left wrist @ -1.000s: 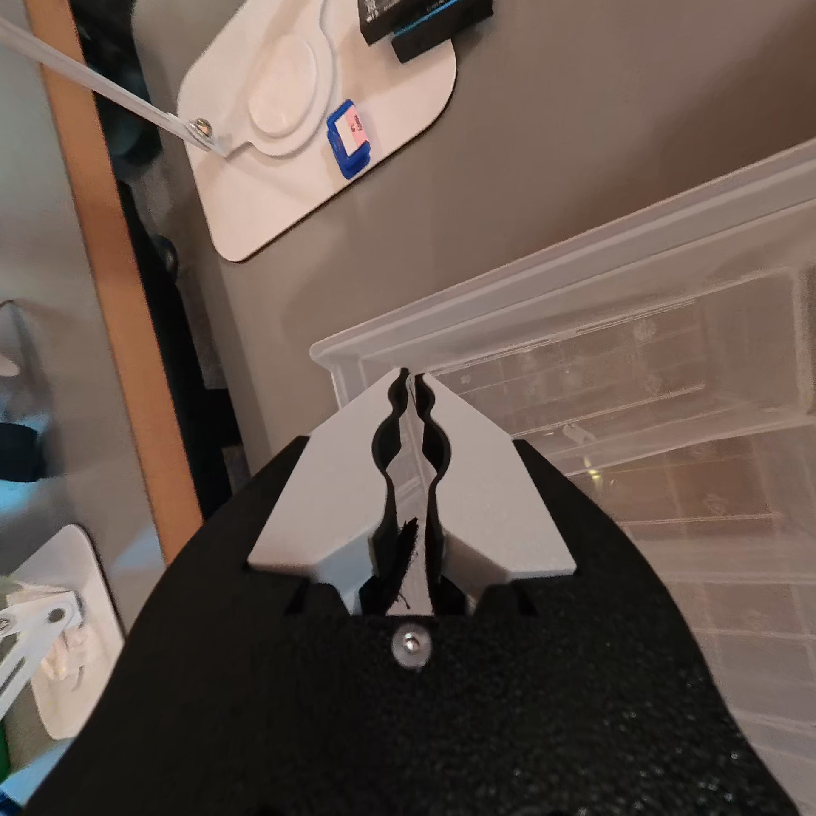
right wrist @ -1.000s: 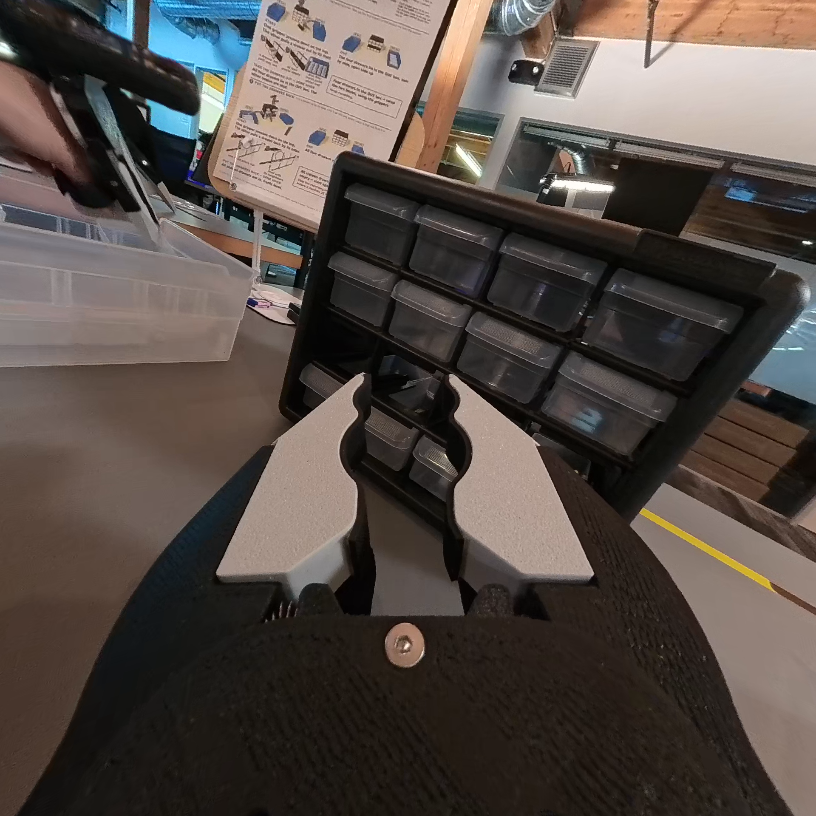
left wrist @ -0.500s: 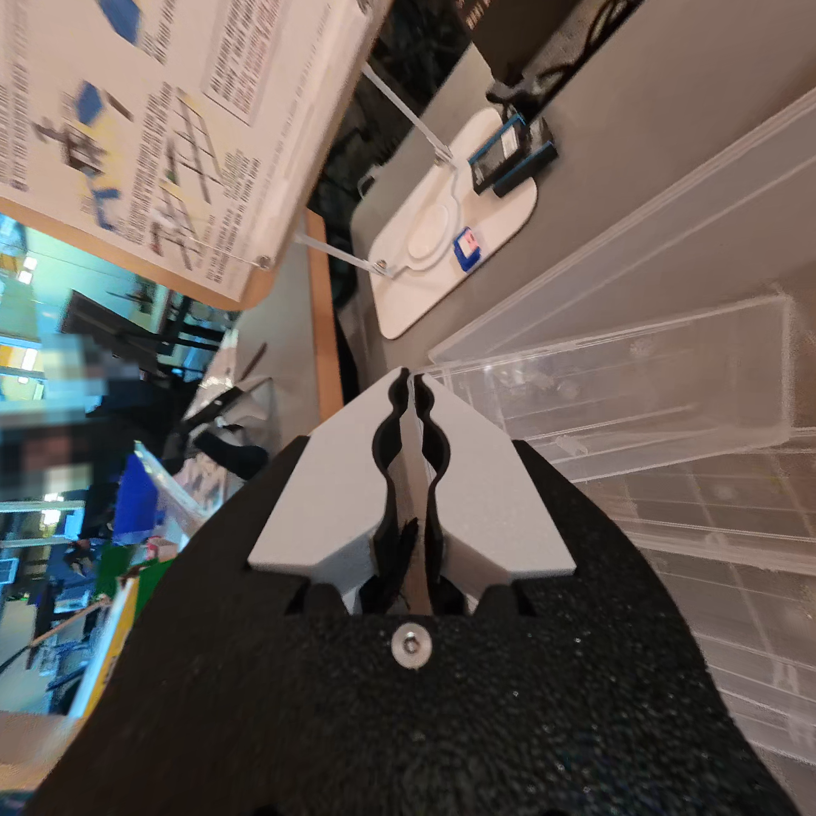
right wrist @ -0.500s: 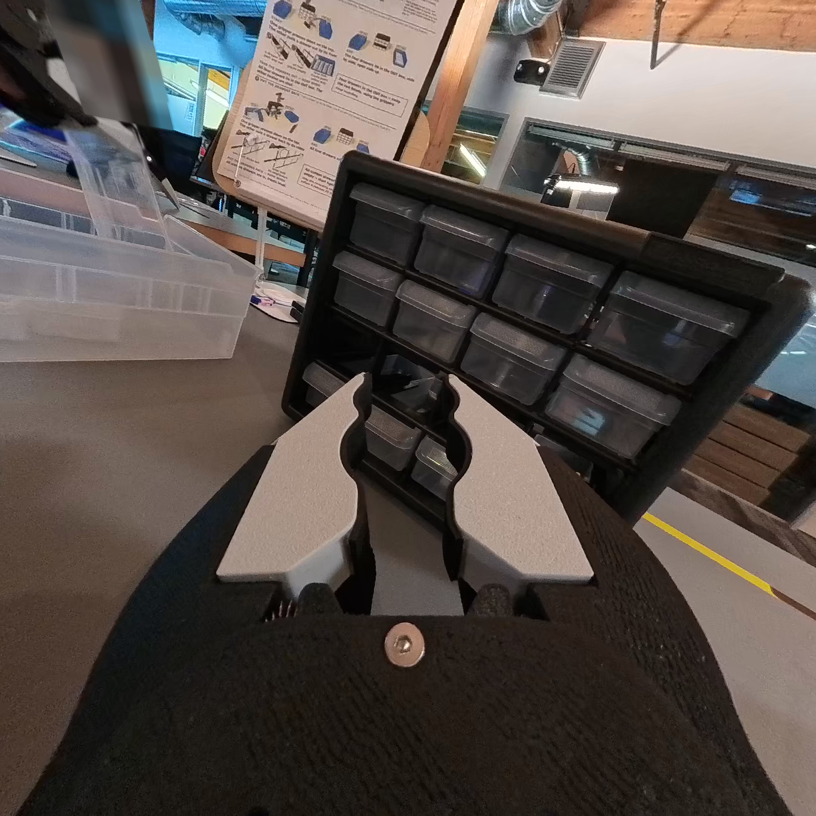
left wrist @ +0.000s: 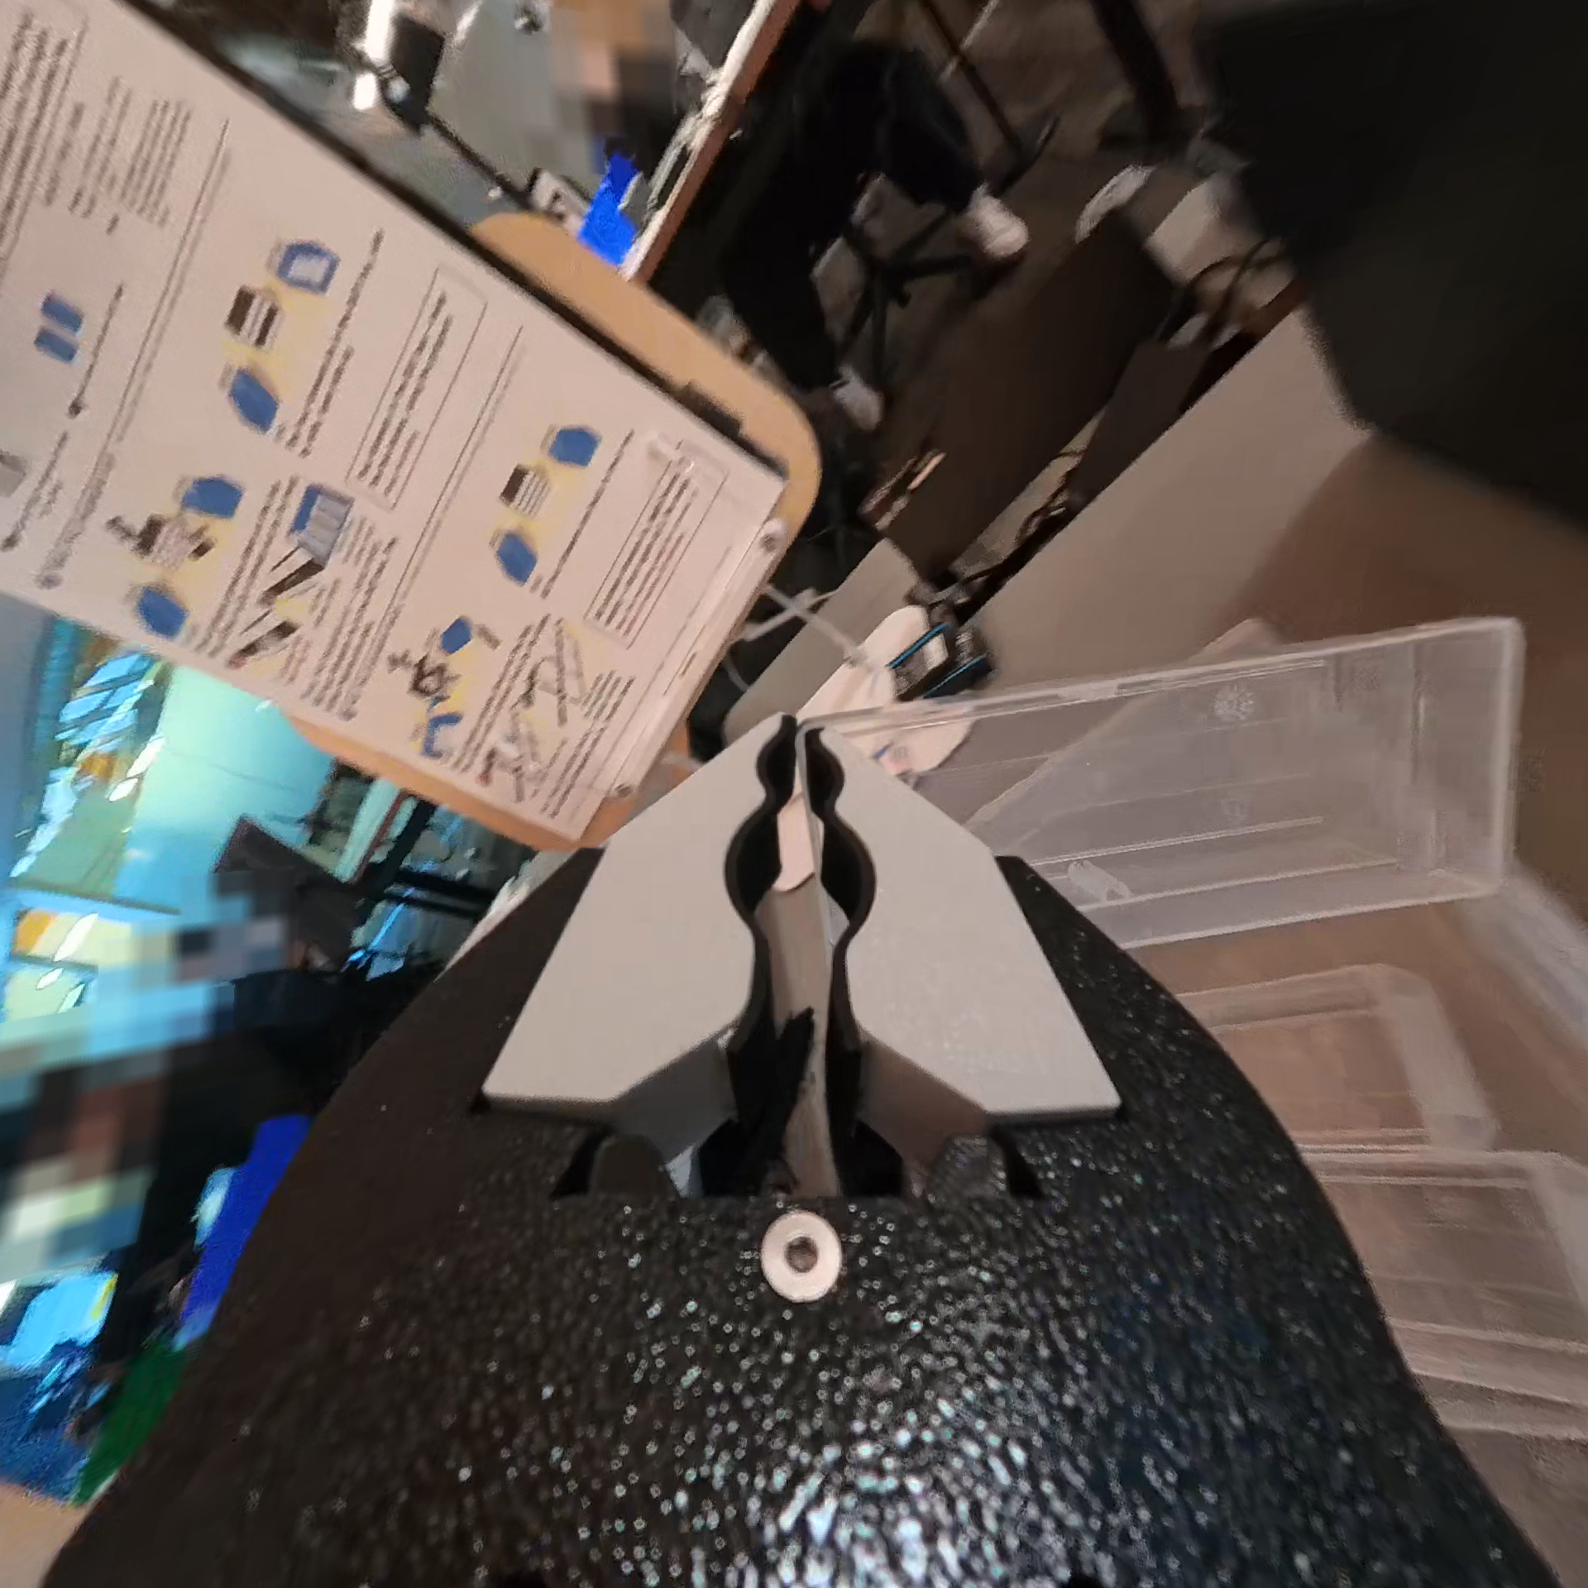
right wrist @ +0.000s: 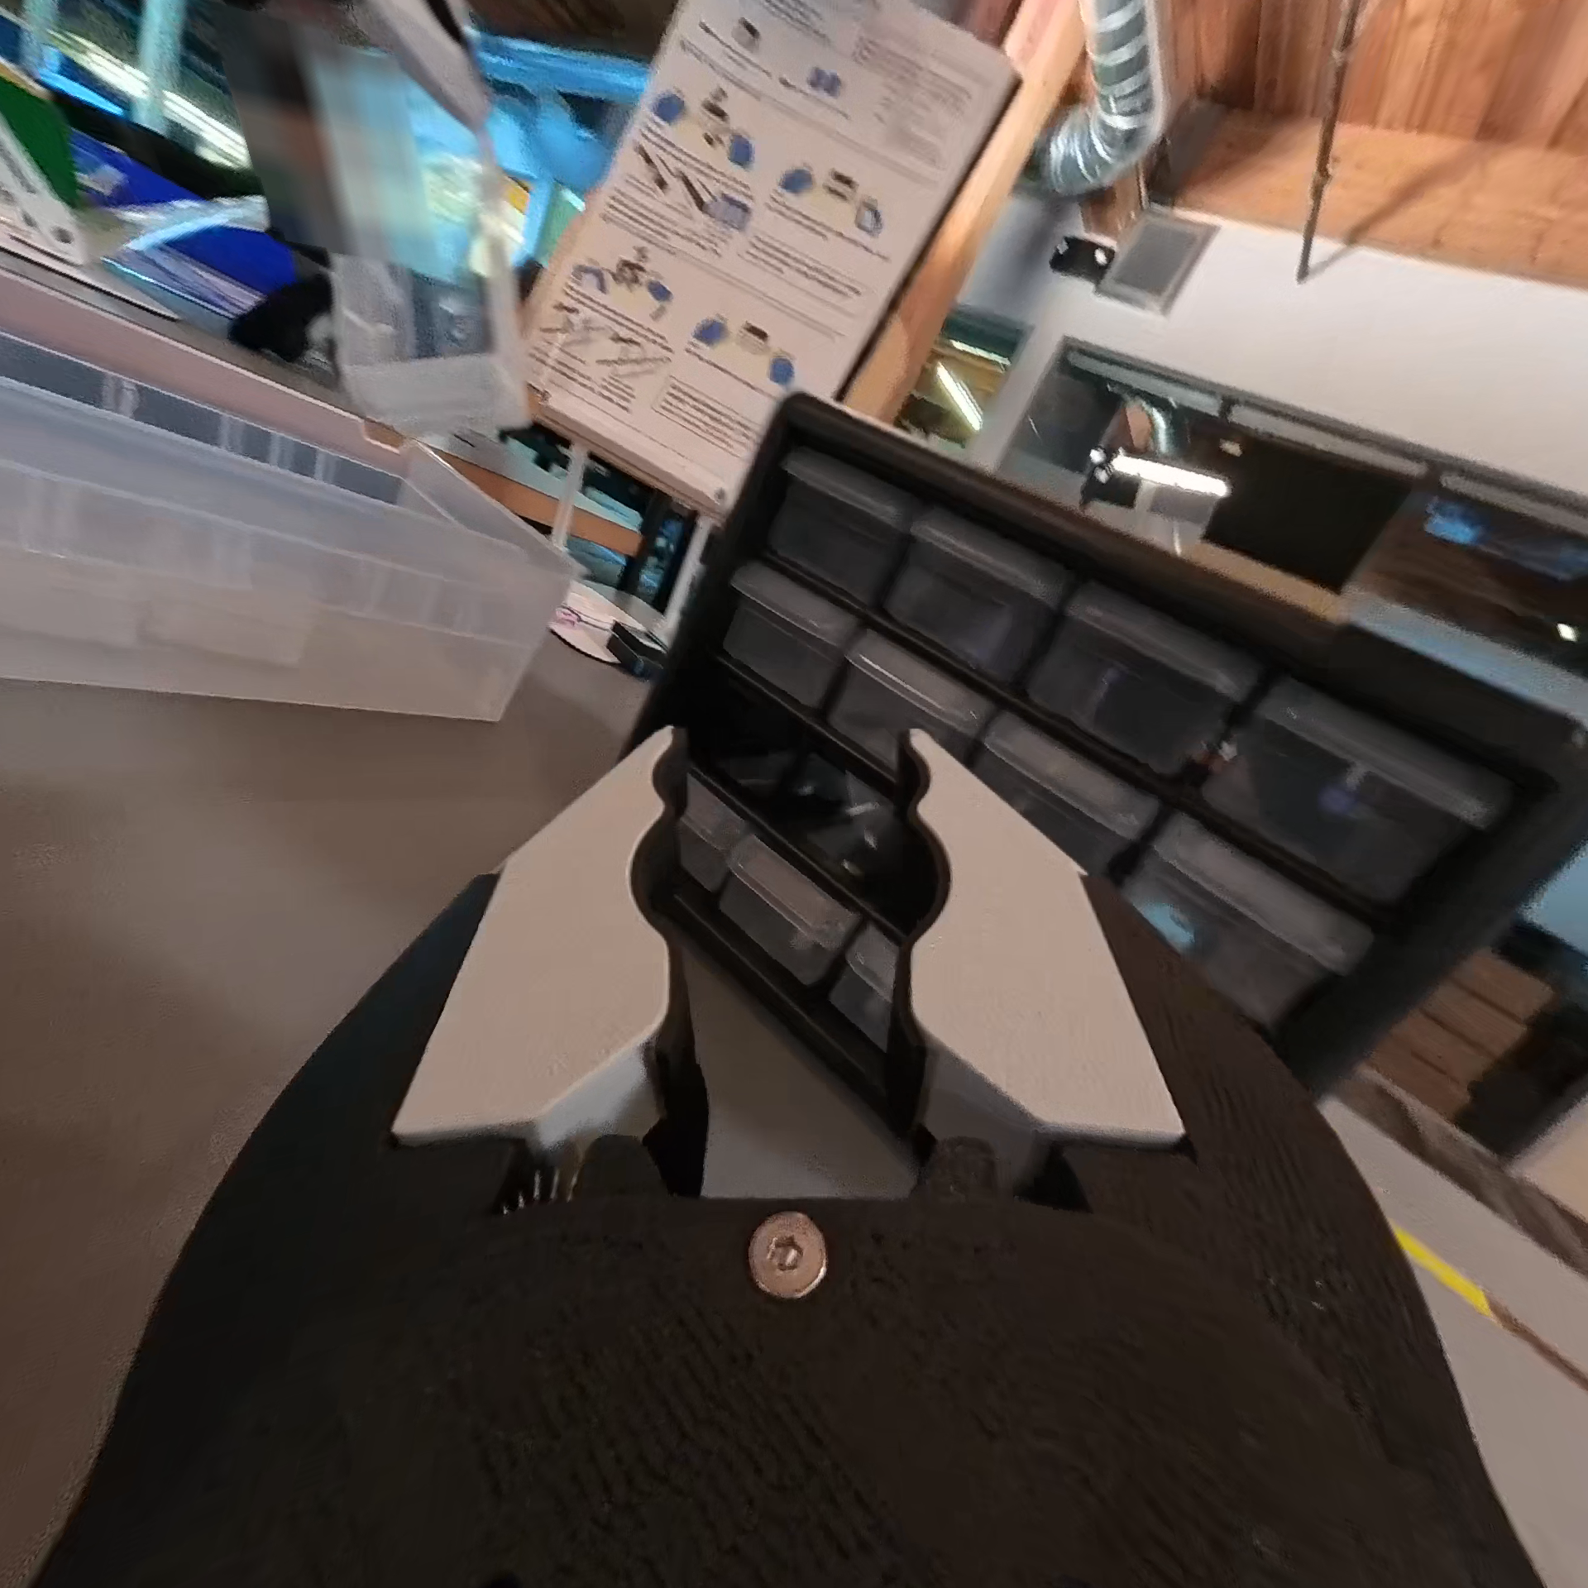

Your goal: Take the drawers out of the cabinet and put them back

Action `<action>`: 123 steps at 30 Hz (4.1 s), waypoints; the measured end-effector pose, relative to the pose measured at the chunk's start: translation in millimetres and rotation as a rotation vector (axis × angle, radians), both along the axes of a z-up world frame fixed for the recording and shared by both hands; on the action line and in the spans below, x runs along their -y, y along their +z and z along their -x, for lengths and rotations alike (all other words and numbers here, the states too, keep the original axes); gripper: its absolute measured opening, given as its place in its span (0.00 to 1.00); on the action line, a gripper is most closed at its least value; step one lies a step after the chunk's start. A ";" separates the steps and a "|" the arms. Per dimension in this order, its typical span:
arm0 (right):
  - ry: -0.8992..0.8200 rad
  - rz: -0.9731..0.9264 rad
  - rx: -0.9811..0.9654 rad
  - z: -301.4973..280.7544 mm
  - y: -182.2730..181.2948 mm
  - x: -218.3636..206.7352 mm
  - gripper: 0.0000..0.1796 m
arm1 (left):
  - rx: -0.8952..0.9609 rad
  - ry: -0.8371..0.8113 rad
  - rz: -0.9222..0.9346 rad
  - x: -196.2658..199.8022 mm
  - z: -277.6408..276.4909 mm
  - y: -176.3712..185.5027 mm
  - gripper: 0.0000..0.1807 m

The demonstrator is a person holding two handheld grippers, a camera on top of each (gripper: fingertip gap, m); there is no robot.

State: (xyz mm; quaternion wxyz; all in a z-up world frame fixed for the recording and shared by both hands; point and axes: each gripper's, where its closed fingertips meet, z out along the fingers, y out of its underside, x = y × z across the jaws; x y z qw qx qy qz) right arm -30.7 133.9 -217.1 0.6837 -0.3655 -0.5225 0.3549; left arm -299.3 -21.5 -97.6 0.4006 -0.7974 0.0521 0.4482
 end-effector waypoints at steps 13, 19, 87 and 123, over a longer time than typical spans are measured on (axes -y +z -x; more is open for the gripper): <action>0.049 -0.304 -0.004 43.8 0.1 83.0 0.68 | 0.281 -0.302 0.126 -87.1 -106.7 -47.3 0.00; -0.032 -0.287 0.036 54.9 -4.5 71.6 0.57 | 0.400 -0.351 0.157 -104.6 -124.9 -66.5 0.00; -0.346 0.015 -0.078 -73.7 12.3 -32.1 0.37 | 0.884 -0.435 -0.299 -174.6 -132.7 -68.9 0.37; -0.146 0.314 -0.103 -63.7 14.0 19.7 0.37 | 0.749 -0.619 -0.587 -187.7 -201.2 -15.7 0.46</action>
